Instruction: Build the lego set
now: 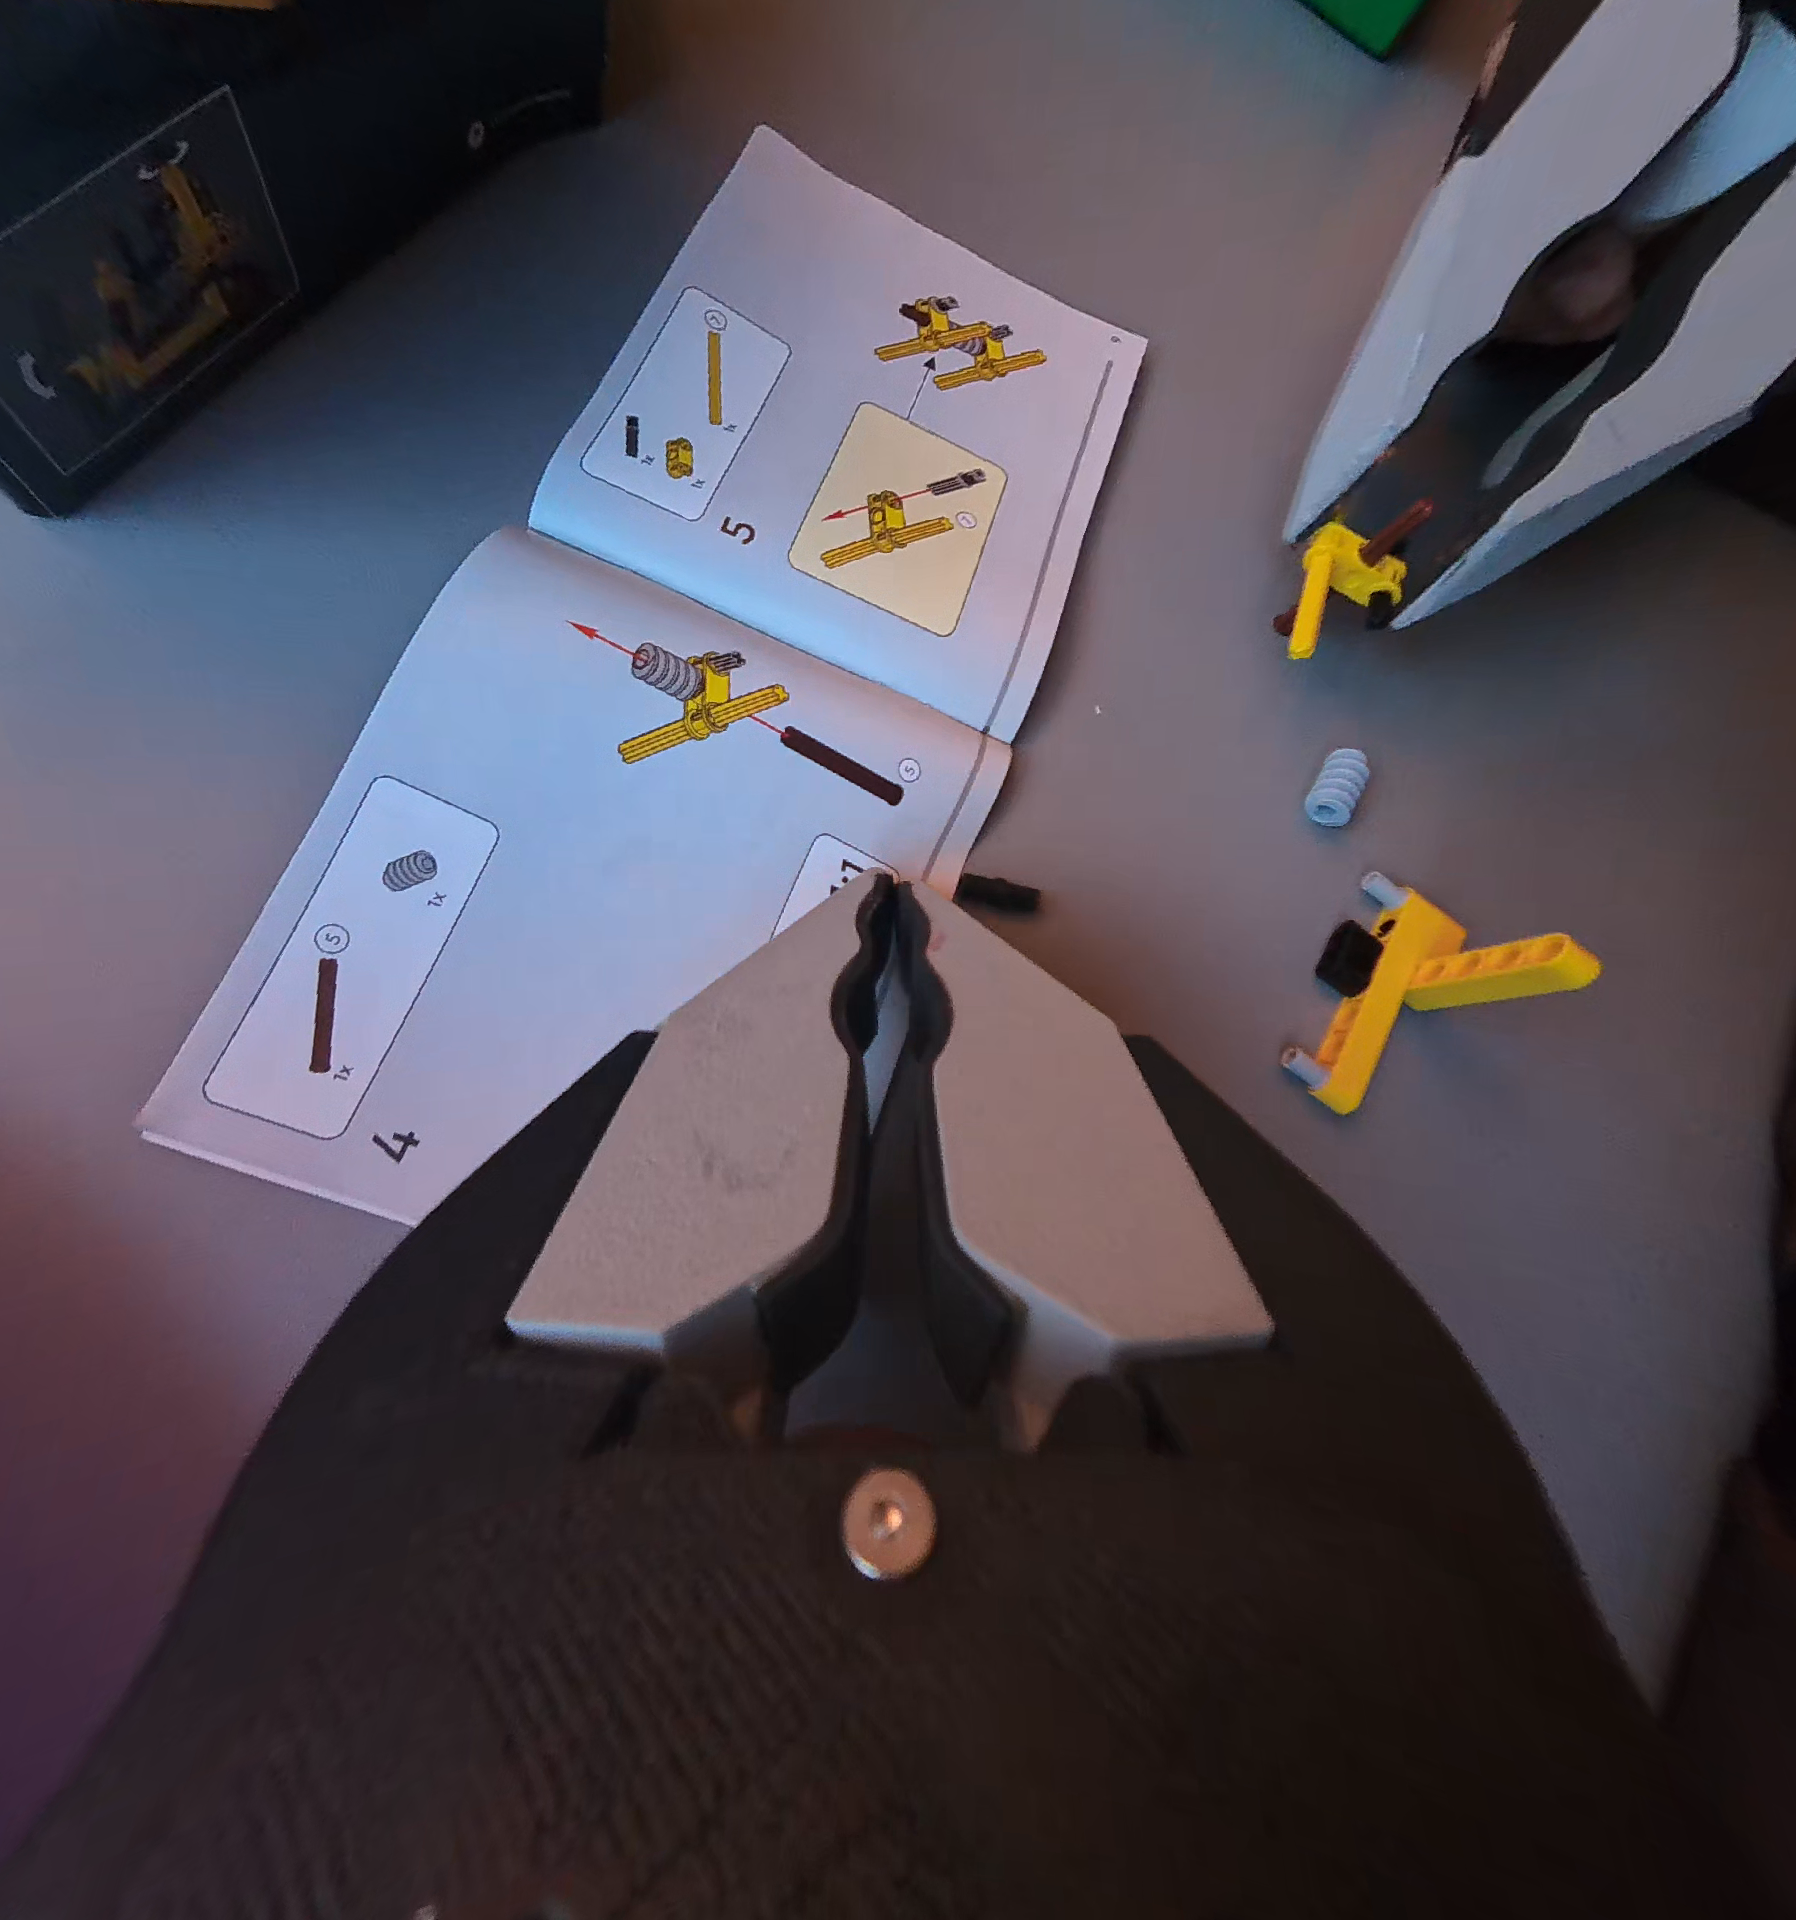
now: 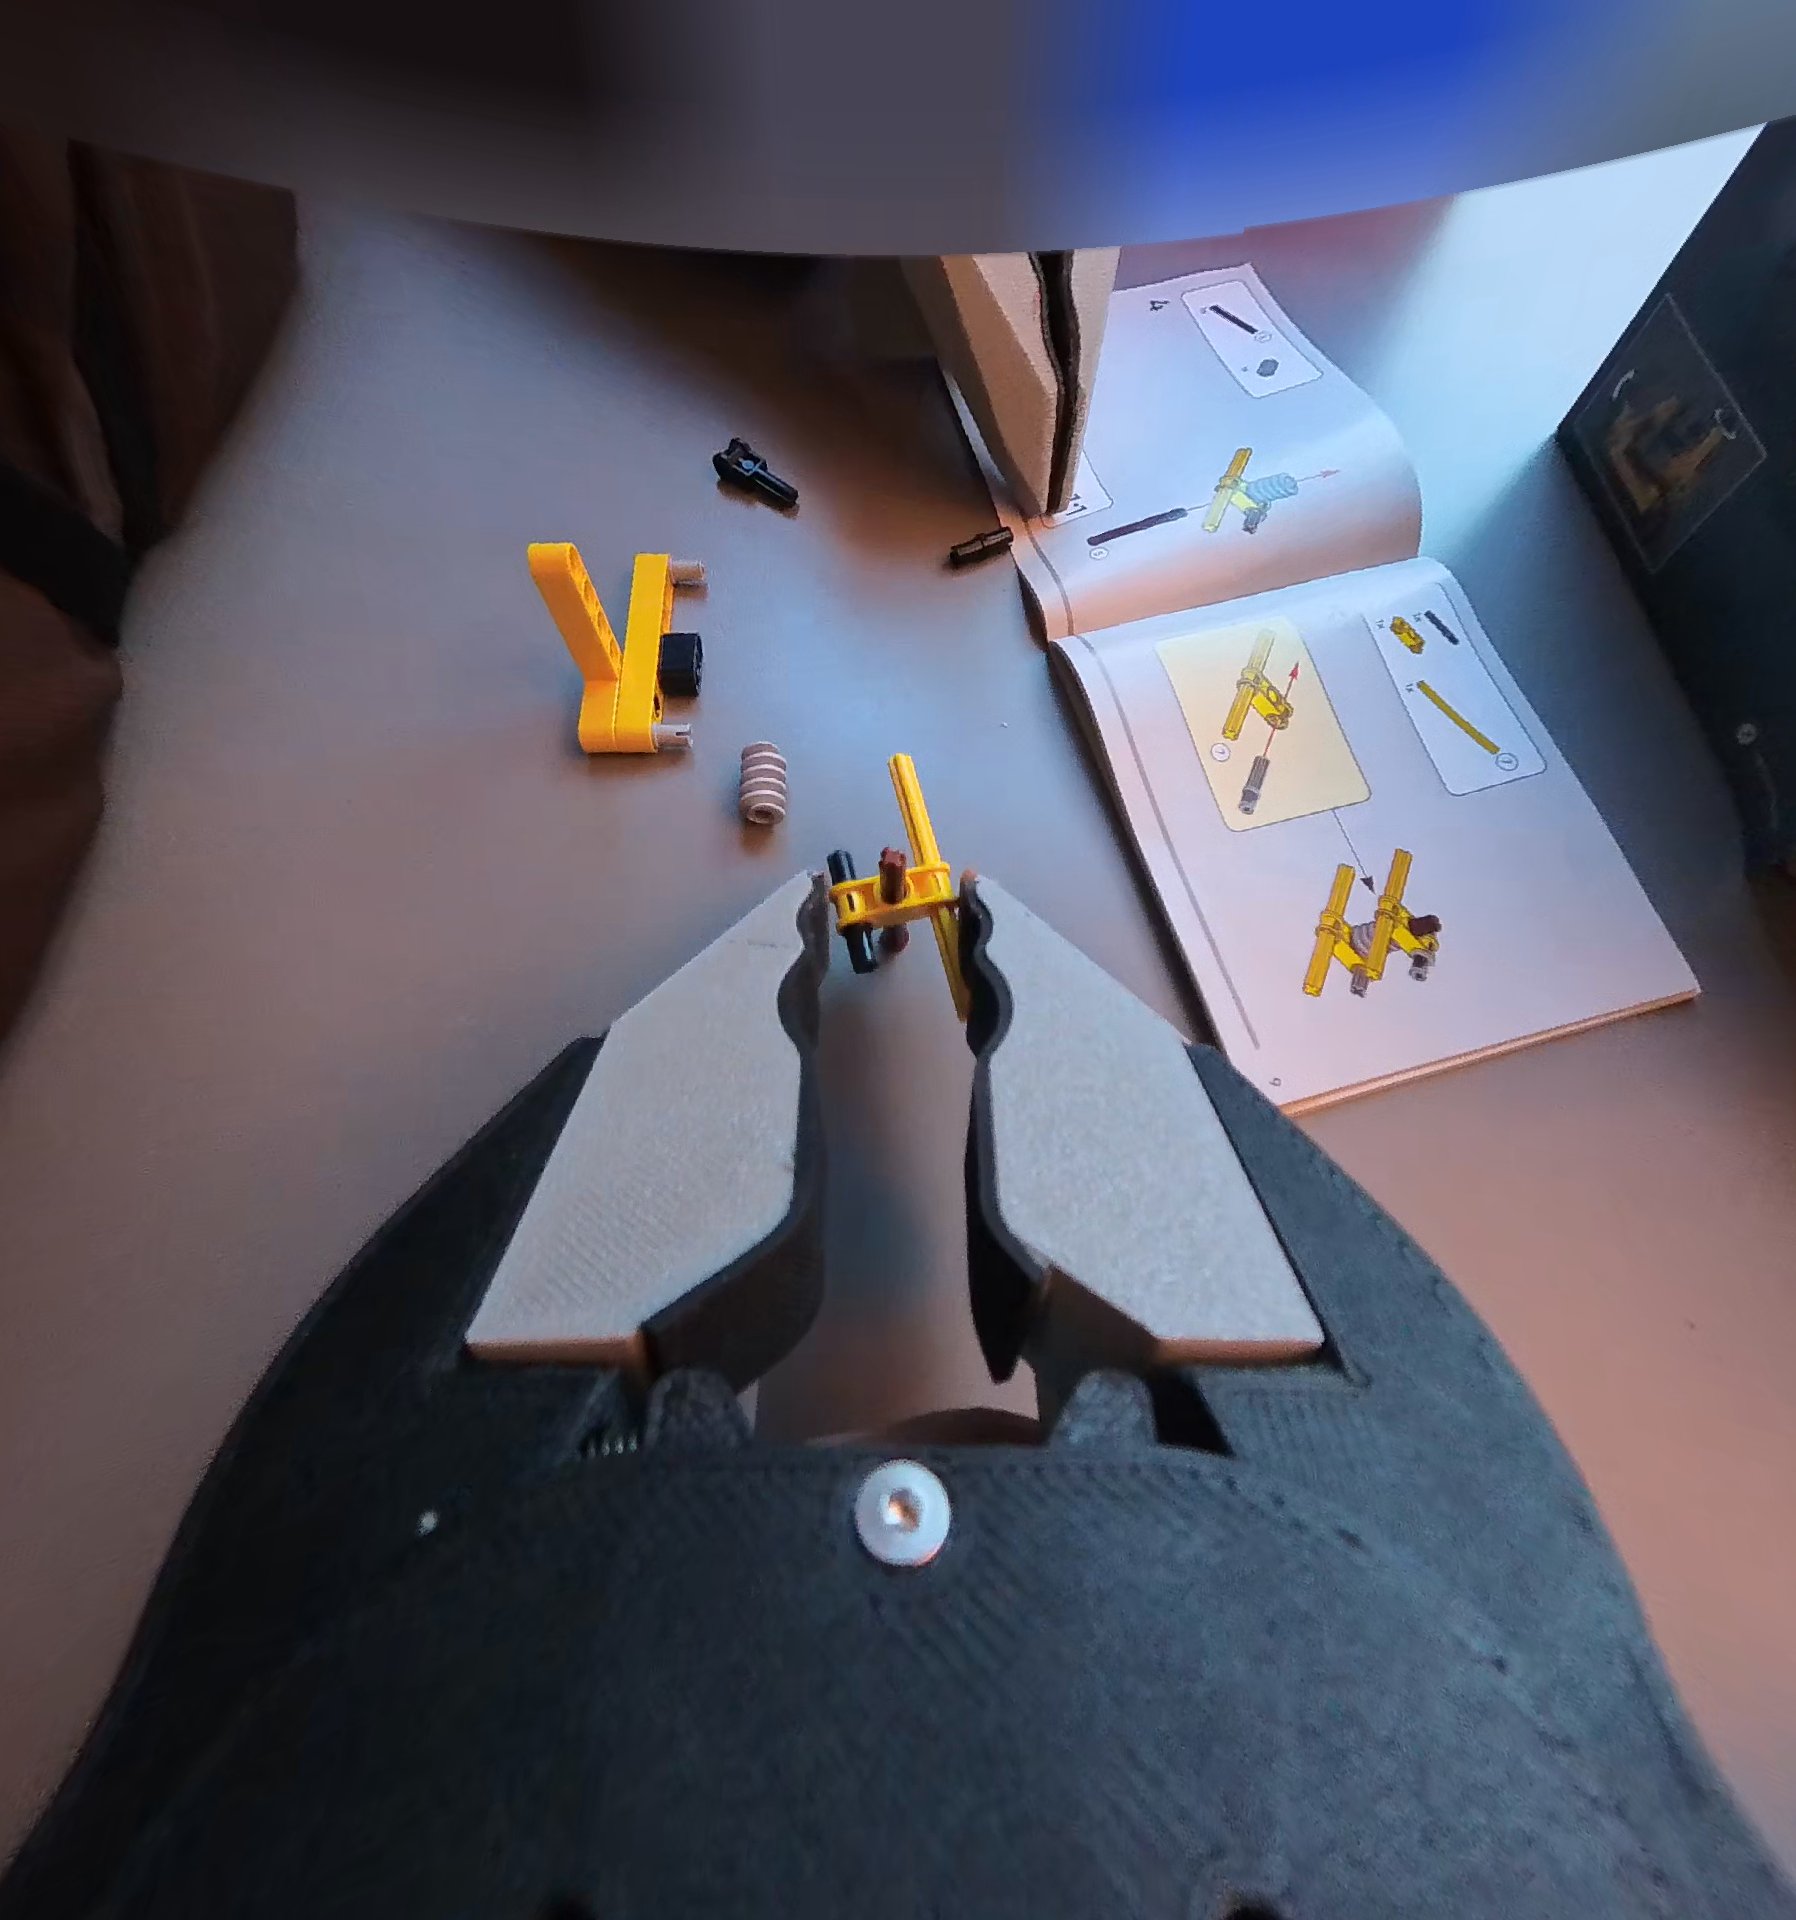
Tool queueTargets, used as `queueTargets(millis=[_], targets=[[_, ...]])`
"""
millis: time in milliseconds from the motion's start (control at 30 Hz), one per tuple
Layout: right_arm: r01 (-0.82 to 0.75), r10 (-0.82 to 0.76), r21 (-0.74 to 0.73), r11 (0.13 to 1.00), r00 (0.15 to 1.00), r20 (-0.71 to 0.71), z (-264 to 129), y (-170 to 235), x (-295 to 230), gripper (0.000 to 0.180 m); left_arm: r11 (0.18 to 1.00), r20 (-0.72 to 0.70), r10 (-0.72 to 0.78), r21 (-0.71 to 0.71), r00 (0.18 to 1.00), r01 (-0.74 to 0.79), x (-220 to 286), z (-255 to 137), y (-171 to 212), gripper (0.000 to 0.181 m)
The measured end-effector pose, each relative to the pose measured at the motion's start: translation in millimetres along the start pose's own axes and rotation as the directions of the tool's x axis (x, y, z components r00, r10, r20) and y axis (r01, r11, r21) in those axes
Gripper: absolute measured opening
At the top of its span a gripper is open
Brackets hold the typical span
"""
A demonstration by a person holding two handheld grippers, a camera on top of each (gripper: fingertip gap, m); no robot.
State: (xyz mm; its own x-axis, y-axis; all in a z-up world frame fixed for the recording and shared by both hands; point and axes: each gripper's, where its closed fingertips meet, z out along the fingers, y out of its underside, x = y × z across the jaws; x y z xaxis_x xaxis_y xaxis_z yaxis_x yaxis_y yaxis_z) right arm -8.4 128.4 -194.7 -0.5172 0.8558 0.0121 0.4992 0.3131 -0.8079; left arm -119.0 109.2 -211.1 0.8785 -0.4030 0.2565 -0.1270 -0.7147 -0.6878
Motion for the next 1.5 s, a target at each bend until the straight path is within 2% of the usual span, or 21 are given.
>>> queueTargets(millis=[1500], targets=[[-0.001,0.000,0.015,1.000,1.000,0.018,-0.1,-2.4,-3.2,0.022,0.999,0.043,0.029,-0.015,0.999,-0.028,0.1,-0.7,-0.1,0.000]])
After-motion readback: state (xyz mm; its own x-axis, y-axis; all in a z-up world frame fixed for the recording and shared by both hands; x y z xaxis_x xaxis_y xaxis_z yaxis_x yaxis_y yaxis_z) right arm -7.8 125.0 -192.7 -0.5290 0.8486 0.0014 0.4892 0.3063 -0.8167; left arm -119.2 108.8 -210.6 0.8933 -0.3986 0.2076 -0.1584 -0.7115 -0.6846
